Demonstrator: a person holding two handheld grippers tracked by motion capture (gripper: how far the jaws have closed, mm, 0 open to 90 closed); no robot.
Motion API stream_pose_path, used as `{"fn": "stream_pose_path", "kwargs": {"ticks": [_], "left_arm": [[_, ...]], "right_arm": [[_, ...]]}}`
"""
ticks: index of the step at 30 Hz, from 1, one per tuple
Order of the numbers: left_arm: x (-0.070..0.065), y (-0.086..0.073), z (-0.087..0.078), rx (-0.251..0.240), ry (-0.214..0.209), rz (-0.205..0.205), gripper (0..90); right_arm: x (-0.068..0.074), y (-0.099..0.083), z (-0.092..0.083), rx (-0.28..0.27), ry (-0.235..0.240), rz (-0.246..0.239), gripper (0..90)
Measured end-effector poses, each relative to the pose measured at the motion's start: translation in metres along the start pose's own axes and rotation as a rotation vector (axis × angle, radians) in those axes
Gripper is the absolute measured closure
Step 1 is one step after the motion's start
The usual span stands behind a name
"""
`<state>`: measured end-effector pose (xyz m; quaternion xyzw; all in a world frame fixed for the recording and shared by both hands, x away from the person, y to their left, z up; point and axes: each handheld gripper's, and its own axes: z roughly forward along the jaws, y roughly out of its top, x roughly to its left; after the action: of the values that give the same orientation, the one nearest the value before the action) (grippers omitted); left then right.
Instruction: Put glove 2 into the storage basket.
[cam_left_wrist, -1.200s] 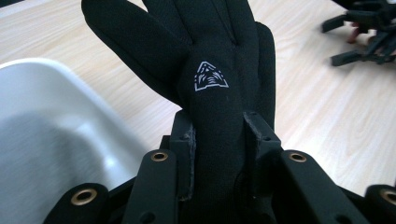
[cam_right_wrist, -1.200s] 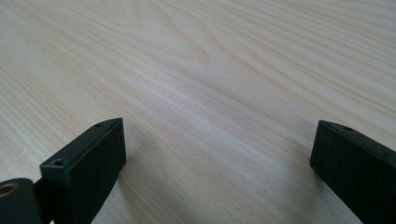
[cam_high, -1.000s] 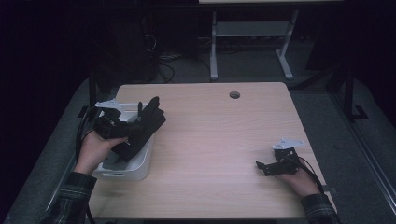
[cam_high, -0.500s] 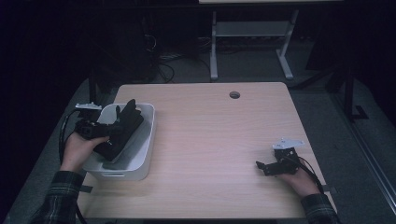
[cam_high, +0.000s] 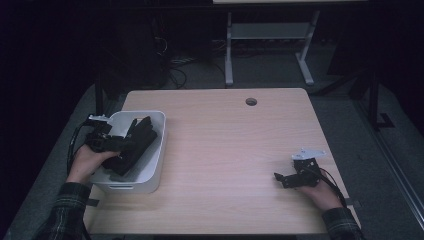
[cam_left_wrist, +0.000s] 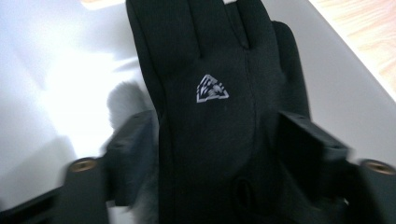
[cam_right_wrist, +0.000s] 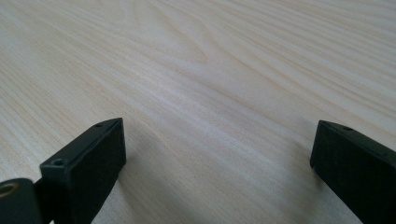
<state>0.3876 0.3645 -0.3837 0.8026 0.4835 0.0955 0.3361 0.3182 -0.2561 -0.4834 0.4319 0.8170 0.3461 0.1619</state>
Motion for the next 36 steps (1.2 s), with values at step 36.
{"fn": "stream_pose_path", "kwargs": {"ticks": [36], "left_arm": [[-0.154,0.041,0.021,-0.178,-0.194,0.214,17.5]], "right_arm": [[0.0,0.0,0.0,-0.001,0.0,0.002,3.1]]}}
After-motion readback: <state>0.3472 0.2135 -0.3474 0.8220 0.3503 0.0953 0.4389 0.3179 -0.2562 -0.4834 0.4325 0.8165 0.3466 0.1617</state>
